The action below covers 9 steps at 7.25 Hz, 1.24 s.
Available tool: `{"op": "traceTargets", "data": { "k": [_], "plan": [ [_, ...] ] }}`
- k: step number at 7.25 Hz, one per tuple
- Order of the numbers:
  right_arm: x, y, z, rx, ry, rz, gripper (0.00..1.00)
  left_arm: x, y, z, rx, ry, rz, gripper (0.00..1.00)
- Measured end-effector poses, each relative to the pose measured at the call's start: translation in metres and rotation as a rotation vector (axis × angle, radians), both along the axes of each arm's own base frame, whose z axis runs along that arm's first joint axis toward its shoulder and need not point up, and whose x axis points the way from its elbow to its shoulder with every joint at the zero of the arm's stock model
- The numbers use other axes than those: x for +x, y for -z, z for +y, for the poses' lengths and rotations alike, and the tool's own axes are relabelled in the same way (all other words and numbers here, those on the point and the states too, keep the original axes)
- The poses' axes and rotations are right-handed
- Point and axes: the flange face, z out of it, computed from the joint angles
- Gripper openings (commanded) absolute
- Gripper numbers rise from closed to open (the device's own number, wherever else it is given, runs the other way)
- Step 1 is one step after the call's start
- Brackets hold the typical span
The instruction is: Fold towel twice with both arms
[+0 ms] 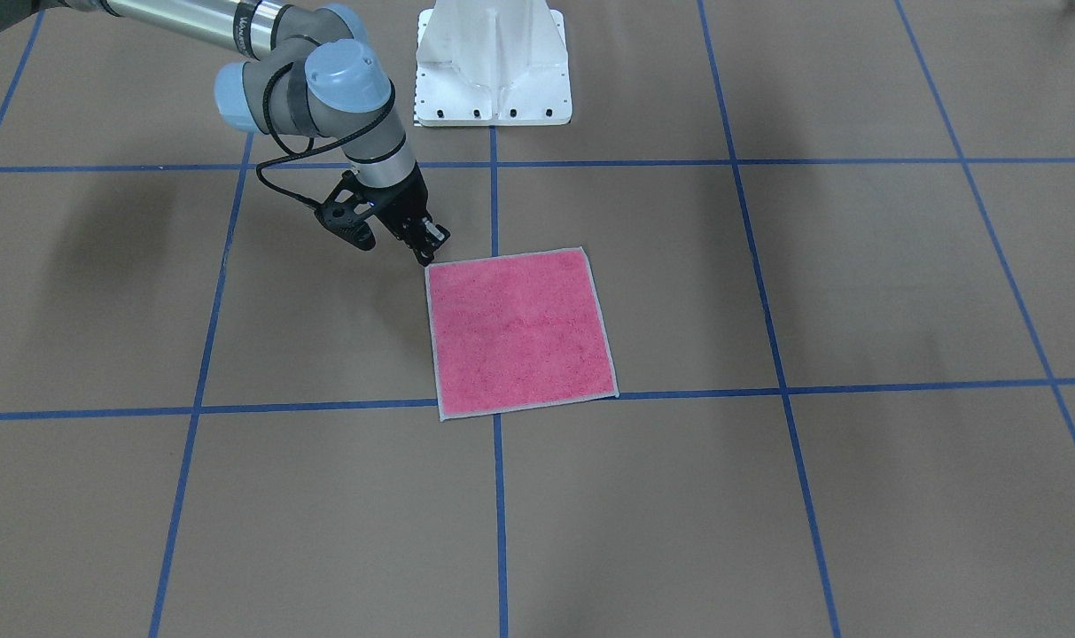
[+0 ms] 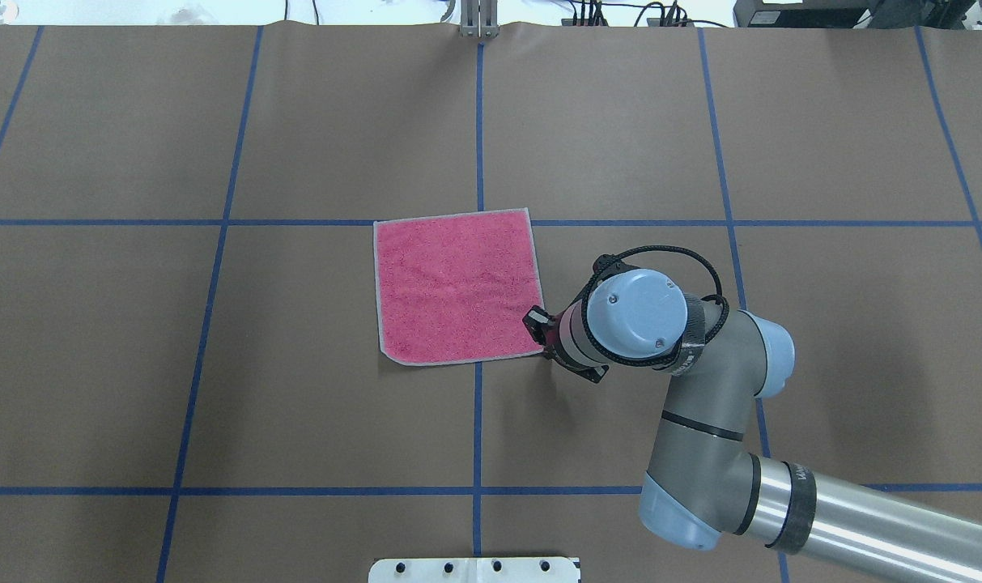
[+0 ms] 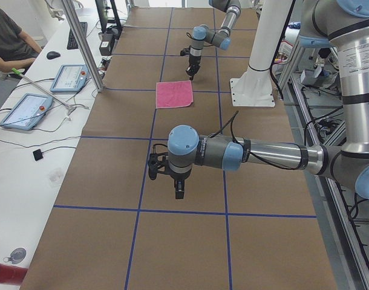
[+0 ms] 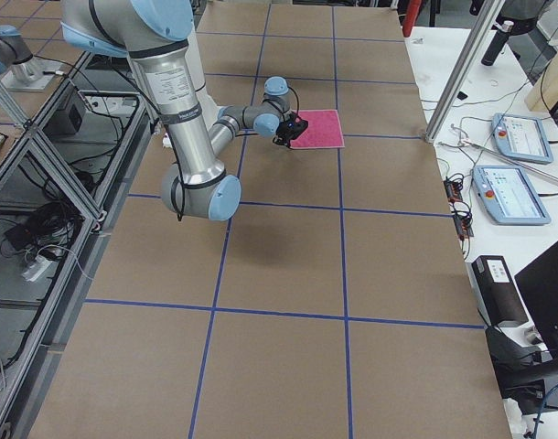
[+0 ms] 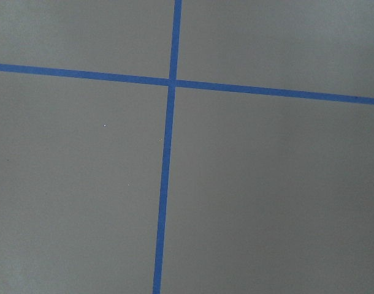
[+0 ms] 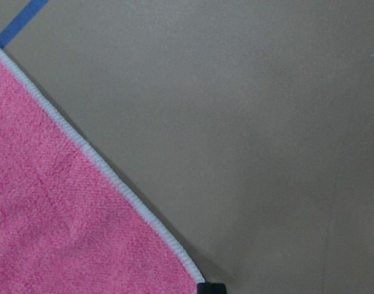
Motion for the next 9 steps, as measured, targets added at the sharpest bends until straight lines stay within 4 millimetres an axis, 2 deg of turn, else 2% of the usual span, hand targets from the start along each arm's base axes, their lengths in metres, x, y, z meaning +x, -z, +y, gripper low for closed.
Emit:
{"op": "traceTargets", "data": {
  "k": [2,3,4,9],
  "plan": [
    [0.003,0.003,0.001,-0.01,-0.01,-0.009,0.0,0.009,0.003,-0.004,-0.017,0.007,0.003,1.0],
    [0.003,0.003,0.001,-0.013,-0.013,-0.01,0.33,0.012,0.004,-0.005,-0.017,0.011,0.004,1.0],
    [0.003,0.002,0.001,-0.014,-0.015,-0.009,0.39,0.014,0.005,-0.006,-0.017,0.014,0.004,1.0],
    [-0.003,-0.005,-0.002,-0.015,-0.016,0.009,0.4,0.014,0.003,-0.004,-0.02,0.015,0.004,1.0]
  ]
}}
